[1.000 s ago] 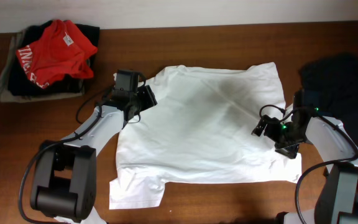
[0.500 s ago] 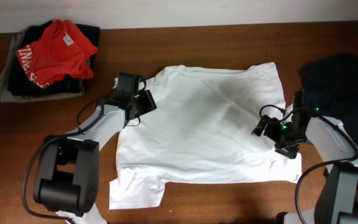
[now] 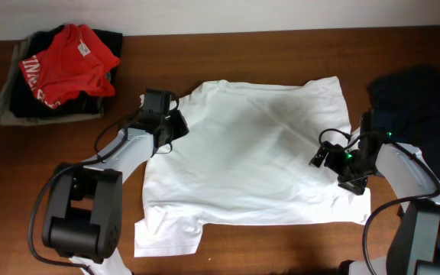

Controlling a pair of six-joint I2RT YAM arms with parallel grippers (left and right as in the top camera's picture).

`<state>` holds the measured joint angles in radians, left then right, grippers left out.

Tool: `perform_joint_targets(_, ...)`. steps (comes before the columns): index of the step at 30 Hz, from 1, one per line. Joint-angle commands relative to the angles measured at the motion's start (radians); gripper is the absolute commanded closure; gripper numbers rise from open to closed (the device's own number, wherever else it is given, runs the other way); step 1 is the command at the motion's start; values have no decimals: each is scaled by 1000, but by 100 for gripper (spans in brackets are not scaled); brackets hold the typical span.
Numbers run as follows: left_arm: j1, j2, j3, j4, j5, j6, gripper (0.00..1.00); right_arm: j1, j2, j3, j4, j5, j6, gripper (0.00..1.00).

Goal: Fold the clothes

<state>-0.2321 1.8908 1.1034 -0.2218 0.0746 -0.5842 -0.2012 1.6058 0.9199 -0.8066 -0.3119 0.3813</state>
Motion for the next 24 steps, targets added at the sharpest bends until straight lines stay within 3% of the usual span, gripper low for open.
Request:
perform_joint_targets(1,8,12,12,3,4,1,84,8,6,14,0,13,-8,1)
perform_joint_targets(3,8,11,15,5,4,1,99,8,6,14,3,13,-7,1)
perform_joint_targets(15,8,3,85,22,8,2,99,8,6,14,10,35,-7,1)
perform_joint_targets(24,8,3,97,245,-40,1,99,8,6,14,12,35,-7,1)
